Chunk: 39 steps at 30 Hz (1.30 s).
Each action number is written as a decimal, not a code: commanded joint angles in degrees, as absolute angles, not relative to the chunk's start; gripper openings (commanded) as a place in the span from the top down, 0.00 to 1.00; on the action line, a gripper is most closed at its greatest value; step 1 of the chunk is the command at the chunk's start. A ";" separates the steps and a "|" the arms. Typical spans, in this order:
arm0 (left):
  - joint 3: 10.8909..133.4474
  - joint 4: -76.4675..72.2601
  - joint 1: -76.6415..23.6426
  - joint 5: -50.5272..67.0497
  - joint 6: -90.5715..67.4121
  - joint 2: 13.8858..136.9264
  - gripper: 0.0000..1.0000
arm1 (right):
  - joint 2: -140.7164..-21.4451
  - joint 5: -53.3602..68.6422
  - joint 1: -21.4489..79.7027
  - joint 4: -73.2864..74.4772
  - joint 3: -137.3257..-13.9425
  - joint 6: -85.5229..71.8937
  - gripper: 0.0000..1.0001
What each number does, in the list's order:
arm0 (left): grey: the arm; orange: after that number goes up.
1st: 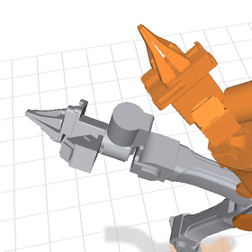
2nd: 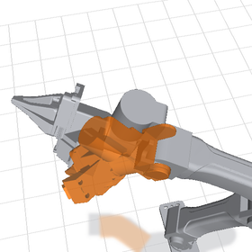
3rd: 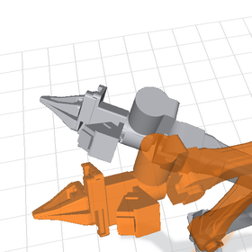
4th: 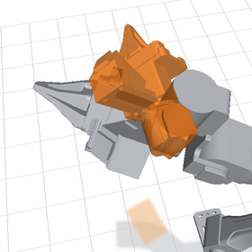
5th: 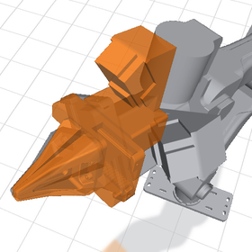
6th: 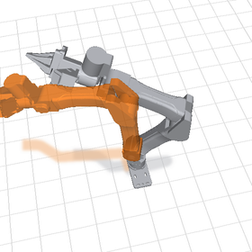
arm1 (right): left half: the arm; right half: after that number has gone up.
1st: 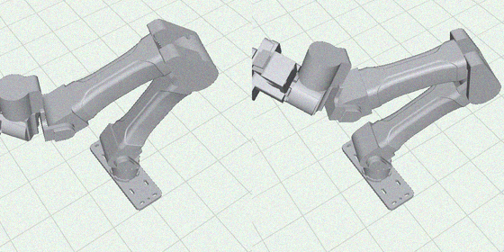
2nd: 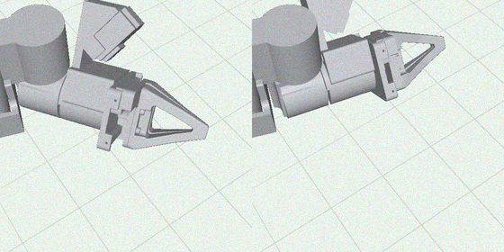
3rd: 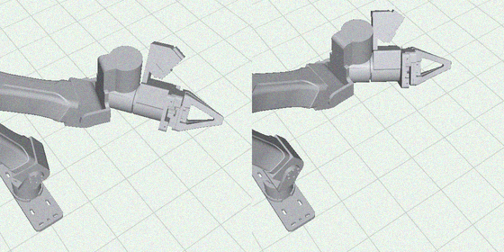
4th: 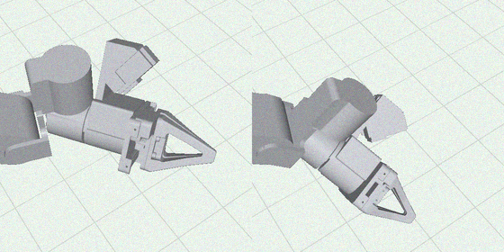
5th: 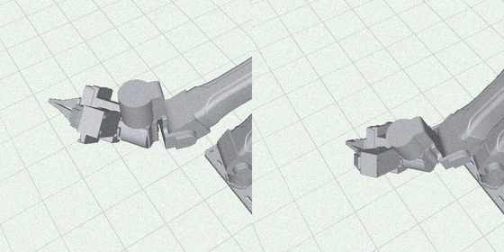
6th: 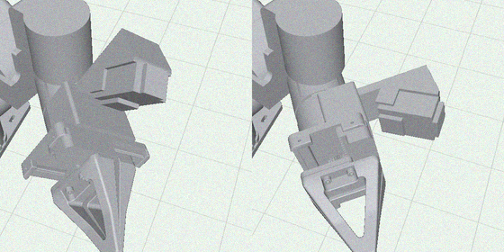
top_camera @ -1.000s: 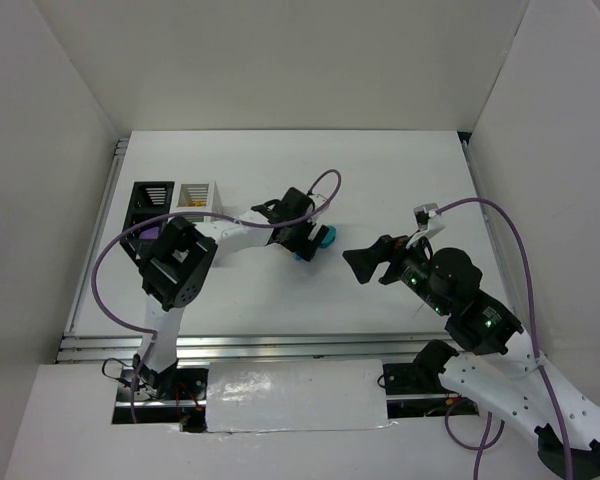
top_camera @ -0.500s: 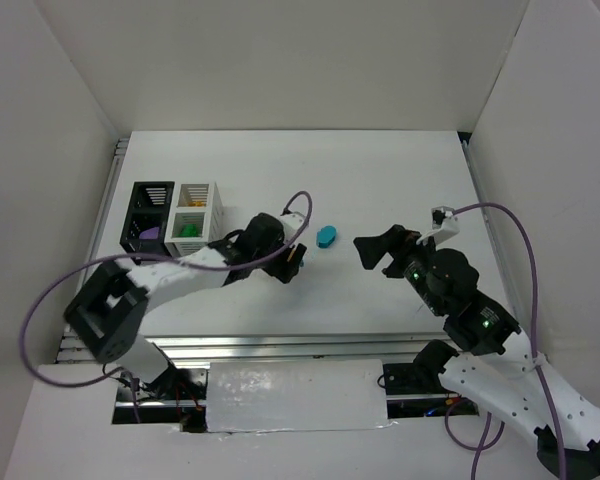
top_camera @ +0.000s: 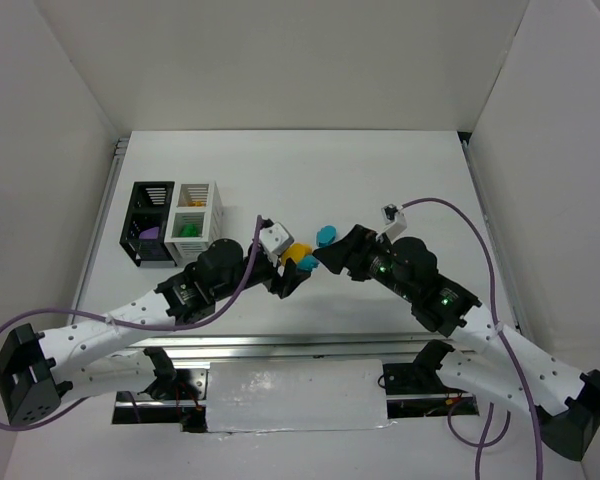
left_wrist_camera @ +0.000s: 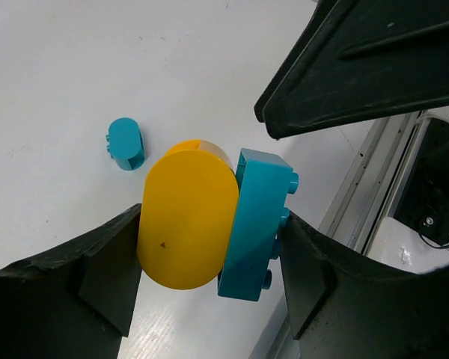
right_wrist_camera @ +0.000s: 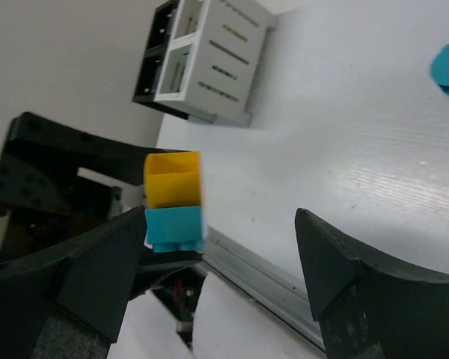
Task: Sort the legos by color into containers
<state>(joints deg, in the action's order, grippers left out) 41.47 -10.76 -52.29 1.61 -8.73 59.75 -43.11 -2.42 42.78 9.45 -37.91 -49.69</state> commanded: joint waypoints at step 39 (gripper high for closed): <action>60.47 13.01 -52.73 22.58 -18.55 52.64 0.01 | -37.00 53.33 34.37 -24.43 -28.56 -26.98 1.00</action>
